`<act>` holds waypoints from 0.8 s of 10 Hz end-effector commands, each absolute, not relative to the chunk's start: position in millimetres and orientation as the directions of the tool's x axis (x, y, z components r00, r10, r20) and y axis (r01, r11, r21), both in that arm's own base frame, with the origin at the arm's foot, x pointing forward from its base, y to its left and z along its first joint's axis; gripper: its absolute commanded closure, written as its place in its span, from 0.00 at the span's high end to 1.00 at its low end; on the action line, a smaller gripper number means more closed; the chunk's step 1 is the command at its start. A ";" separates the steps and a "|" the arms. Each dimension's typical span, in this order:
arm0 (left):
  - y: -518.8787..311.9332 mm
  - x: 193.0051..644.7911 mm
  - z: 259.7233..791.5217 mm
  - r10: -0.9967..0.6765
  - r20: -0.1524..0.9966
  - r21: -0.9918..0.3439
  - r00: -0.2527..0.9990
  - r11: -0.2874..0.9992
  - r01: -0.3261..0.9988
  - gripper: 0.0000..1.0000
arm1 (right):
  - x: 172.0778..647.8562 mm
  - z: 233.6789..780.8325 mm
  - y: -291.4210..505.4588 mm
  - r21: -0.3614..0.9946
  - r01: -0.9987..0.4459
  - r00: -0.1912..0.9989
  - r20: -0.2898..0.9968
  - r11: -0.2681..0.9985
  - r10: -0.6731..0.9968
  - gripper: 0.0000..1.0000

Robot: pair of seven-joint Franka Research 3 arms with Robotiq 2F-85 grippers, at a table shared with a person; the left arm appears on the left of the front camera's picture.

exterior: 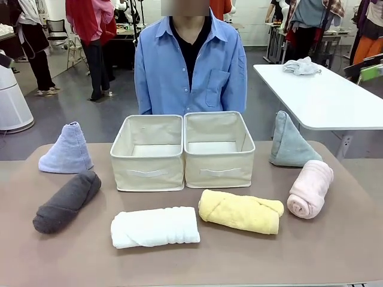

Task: Sort the towels based on their folding style.
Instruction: Pick up one triangle-folded towel and place it in the left Fabric basket.

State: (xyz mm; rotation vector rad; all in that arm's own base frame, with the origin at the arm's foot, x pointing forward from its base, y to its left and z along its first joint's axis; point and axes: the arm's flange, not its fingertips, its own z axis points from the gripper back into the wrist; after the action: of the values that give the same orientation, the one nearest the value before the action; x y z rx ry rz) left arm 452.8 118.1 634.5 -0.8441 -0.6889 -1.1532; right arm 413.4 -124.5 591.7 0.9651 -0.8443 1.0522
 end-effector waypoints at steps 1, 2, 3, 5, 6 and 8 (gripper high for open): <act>133.9 461.2 638.4 -0.436 0.862 -0.207 0.258 0.162 0.965 1.00 | 412.9 601.6 -130.0 0.189 -0.964 0.241 0.921 0.189 0.305 1.00; 148.6 457.0 634.0 -0.388 0.887 -0.192 0.249 0.181 0.965 1.00 | 409.3 603.4 -132.6 0.194 -0.959 0.253 0.914 0.207 0.317 1.00; 160.5 451.7 631.7 -0.355 0.902 -0.180 0.246 0.209 0.961 1.00 | 406.1 603.3 -133.3 0.189 -0.959 0.250 0.915 0.209 0.318 1.00; 181.4 446.1 622.1 -0.330 0.910 -0.152 0.250 0.295 0.943 1.00 | 401.7 602.7 -133.3 0.187 -0.958 0.252 0.911 0.218 0.326 1.00; 188.7 444.2 621.4 -0.320 0.914 -0.141 0.251 0.328 0.934 1.00 | 401.1 603.3 -132.1 0.194 -0.952 0.267 0.904 0.236 0.333 1.00; 189.3 437.5 619.1 -0.358 0.895 -0.125 0.265 0.368 0.921 1.00 | 400.2 606.0 -128.3 0.203 -0.951 0.275 0.899 0.232 0.341 1.00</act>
State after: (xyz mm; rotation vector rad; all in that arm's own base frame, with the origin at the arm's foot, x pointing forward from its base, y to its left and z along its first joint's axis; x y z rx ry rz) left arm 442.4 202.6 624.6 -0.8058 -0.8943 -0.9693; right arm 403.0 -133.4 607.0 0.9025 -0.8395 1.0522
